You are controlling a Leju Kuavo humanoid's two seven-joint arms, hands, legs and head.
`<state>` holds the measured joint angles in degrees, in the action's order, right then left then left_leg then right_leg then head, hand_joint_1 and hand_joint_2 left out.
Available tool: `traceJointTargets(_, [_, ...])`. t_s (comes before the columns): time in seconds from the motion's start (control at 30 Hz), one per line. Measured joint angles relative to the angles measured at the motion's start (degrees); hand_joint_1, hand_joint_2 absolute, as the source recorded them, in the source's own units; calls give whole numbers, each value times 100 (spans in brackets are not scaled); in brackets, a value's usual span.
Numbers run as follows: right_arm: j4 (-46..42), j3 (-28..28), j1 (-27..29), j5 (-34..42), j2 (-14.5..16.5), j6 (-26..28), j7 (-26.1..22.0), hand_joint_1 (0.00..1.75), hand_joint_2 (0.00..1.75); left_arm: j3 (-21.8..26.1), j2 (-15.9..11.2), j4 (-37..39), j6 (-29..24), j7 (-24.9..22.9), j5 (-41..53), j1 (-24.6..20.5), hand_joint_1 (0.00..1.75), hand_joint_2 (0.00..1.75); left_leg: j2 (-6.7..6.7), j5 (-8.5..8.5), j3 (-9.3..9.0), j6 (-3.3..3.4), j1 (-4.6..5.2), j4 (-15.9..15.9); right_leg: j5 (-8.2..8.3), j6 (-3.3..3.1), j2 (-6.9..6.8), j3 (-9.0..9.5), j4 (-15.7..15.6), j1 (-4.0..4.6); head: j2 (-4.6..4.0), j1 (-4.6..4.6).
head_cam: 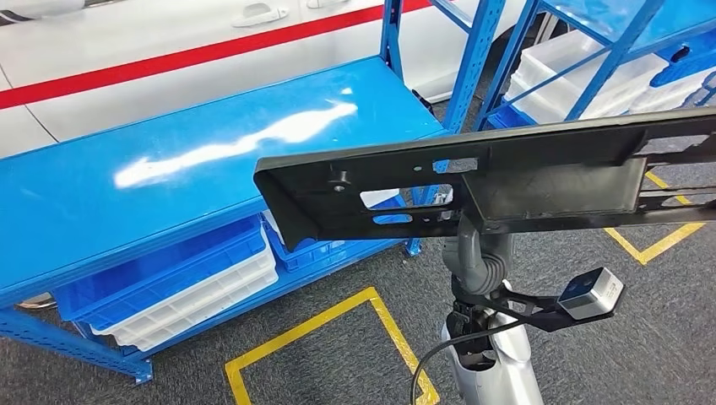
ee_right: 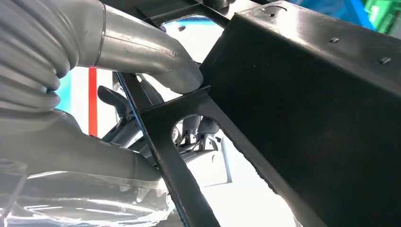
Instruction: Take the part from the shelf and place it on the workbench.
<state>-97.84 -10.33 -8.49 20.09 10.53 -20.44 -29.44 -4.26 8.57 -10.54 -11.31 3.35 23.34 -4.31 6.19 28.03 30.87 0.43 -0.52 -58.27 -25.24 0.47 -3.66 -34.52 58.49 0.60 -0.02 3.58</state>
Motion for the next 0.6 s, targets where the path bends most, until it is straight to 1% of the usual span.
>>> traceJointTargets(0.03, [-20,21,7,1,0,0,-3,175,175,0,1,-1,1,2,0,-4,0,175,57,10,-13,-33,6,9,16,-32,75,0,-21,-12,0,1])
traceJointTargets(0.07, [-38,42,16,1,0,0,-4,175,175,0,2,-1,1,3,0,-7,0,175,37,40,-22,-61,2,-7,34,-62,139,8,-48,-28,0,1])
traceJointTargets(0.1, [-58,57,19,1,3,0,-5,175,175,0,3,-2,0,5,0,-8,0,175,-62,120,4,-82,-4,-98,55,-99,203,19,-77,-49,0,1])
traceJointTargets(0.13, [-74,66,21,1,10,1,-6,175,175,1,2,-2,0,7,-2,-4,0,175,-206,263,88,-100,-11,-312,75,-133,267,33,-106,-72,0,1])
traceJointTargets(0.17, [-85,72,27,2,17,2,-8,175,175,2,1,-2,1,12,-5,7,0,175,-380,447,226,-106,-26,-640,83,-152,332,34,-115,-80,0,1])
traceJointTargets(0.2, [-91,79,35,3,24,3,-8,175,175,3,1,-2,2,16,-8,10,0,175,-492,636,406,-111,-27,-1036,86,-166,400,31,-115,-82,0,1])
traceJointTargets(0.23, [-91,88,49,4,29,8,-8,175,175,5,0,-2,4,20,-9,8,0,175,-539,764,575,-118,-26,-1392,86,-170,477,30,-111,-79,0,1])
traceJointTargets(0.27, [-92,98,63,4,29,15,-8,175,175,6,0,-2,5,24,-9,4,0,175,-556,782,673,-120,-24,-1588,86,-170,561,31,-106,-75,0,2])
traceJointTargets(0.3, [-95,108,72,4,29,24,-8,175,175,7,0,-2,7,24,-7,-6,0,175,-565,690,679,-117,-22,-1577,86,-169,651,34,-96,-73,0,2])
traceJointTargets(0.33, [-101,119,78,4,29,40,-11,175,175,7,0,-2,9,23,-4,-8,0,175,-594,486,576,-105,-22,-1323,82,-164,752,38,-81,-73,0,2])
traceJointTargets(0.37, [-112,130,83,4,29,62,-19,175,175,7,-1,-2,10,22,-8,-1,0,175,-684,243,415,-87,-26,-928,75,-153,848,37,-62,-78,0,2])
traceJointTargets(0.4, [-127,145,88,4,29,93,-31,175,175,8,-3,-1,14,20,-20,12,0,175,-857,67,267,-69,-39,-557,68,-134,934,19,-32,-77,0,1])
traceJointTargets(0.43, [-147,165,97,3,30,130,-44,175,175,9,-5,1,16,17,-33,22,0,175,-1016,-41,151,-58,-51,-258,65,-107,1014,-15,-1,-84,0,1])
traceJointTargets(0.47, [-172,192,116,-1,32,172,-58,175,175,11,-8,2,15,7,-50,28,0,175,-1139,-64,103,-50,-53,-114,70,-71,1082,-57,20,-100,0,1])
traceJointTargets(0.5, [-204,230,144,-12,35,216,-73,175,175,15,-9,2,11,-5,-71,26,0,175,-1185,-42,94,-42,-49,-77,86,-29,1150,-97,28,-114,0,1])
traceJointTargets(0.53, [-243,278,177,-33,38,263,-87,175,175,23,-5,2,1,-24,-87,11,0,175,-1126,-47,84,-26,-47,-47,105,15,1223,-123,22,-128,0,2])
traceJointTargets(0.57, [-290,334,217,-64,39,313,-104,175,175,33,2,2,-10,-50,-102,-4,0,175,-1051,-64,73,4,-50,-25,107,52,1207,-137,29,-130,0,1])
traceJointTargets(0.6, [-345,392,246,-101,40,359,-121,175,175,45,8,1,-24,-76,-119,-16,0,175,-969,-80,53,43,-61,6,69,82,1081,-170,92,-114,0,-1])
